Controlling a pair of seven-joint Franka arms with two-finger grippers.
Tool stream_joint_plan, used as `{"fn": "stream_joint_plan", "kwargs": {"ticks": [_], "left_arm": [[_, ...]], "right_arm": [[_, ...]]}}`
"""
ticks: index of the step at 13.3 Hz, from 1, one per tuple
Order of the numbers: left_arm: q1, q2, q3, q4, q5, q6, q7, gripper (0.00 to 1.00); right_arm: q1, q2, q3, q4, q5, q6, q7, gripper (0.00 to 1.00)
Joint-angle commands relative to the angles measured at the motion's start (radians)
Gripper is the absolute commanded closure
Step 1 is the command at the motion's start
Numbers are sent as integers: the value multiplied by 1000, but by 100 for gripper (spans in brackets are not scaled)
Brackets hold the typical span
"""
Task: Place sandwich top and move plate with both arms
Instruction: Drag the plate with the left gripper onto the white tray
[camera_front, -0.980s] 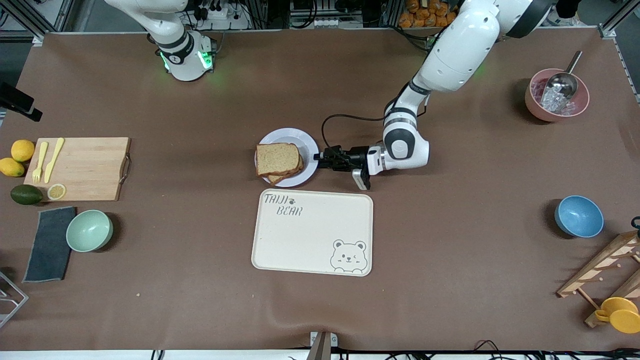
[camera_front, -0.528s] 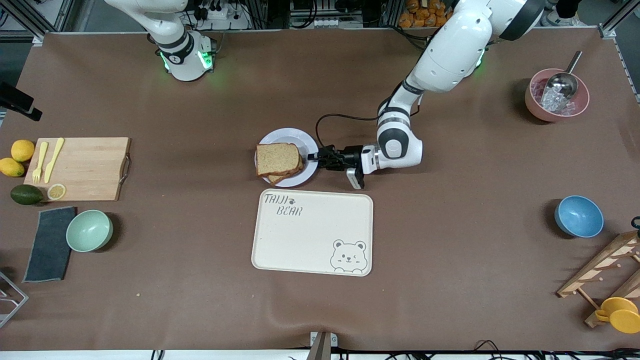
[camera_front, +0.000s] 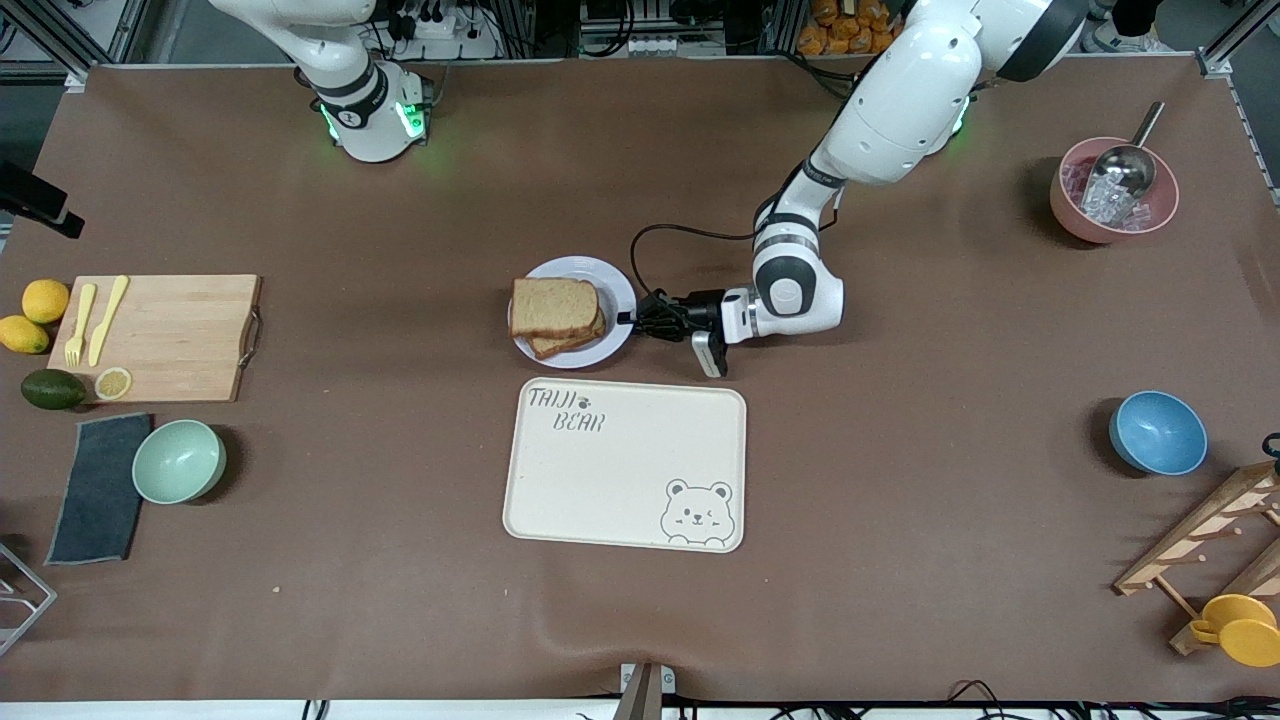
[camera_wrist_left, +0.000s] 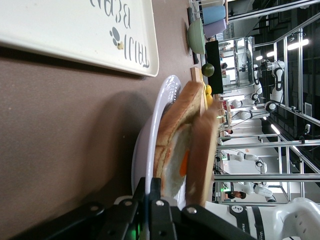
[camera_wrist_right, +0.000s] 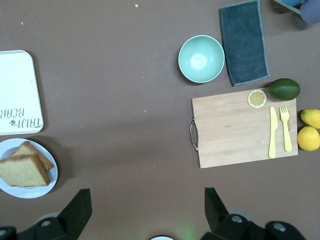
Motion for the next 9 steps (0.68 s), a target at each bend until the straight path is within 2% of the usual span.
{"fn": "stream_joint_plan", "kwargs": {"ticks": [1,5,9], "left_arm": [[-8,56,-1,24,-39,11,65,100],[0,49,-8,13,-50,9,58,100],[5,39,-44,-4,-131,9,53,100]], "right_arm": [[-3,-9,2,9,-10,-15,-4,0],[-3,-9,2,9,-11,-15,-2,0],[-3,-9,4,7,-11,-15,-4,0]]}}
